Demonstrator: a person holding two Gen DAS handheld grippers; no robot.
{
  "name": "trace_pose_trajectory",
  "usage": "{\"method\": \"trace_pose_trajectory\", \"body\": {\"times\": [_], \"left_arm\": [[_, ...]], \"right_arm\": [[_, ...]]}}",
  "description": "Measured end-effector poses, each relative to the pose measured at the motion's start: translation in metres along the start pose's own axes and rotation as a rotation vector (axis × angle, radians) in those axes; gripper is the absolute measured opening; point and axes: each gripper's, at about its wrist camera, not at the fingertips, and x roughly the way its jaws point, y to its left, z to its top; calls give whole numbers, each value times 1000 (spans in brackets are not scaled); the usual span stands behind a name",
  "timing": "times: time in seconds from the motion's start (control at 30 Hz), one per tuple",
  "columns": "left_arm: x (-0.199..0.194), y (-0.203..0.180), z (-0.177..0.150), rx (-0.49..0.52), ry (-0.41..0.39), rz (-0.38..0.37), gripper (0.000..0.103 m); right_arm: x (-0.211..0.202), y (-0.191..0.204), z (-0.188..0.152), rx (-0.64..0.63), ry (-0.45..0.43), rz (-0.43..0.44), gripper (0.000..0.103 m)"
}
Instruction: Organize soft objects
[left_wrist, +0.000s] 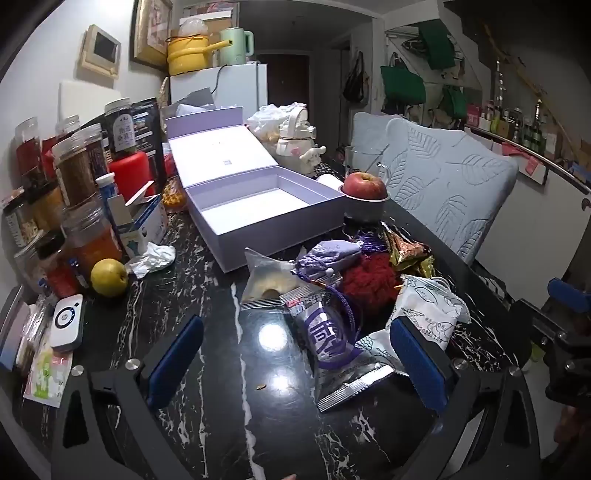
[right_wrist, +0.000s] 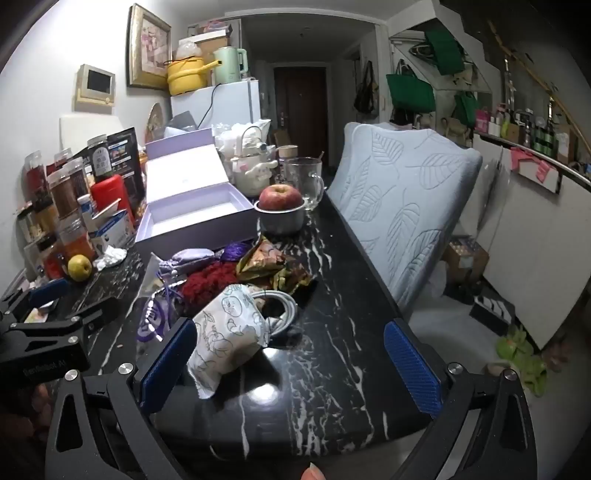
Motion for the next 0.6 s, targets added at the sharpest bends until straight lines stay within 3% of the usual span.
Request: {"method": "trace_pose_trajectory", "body": {"times": [0.27,0.6], "left_arm": [[-11,3,-4,-16,-61,2,103],[-15,14,5,-35,-51,-6,103]], "right_arm": [[-3,0,3,-16,-4,-6,103],[0,8,5,-51,16,-4,103]]}}
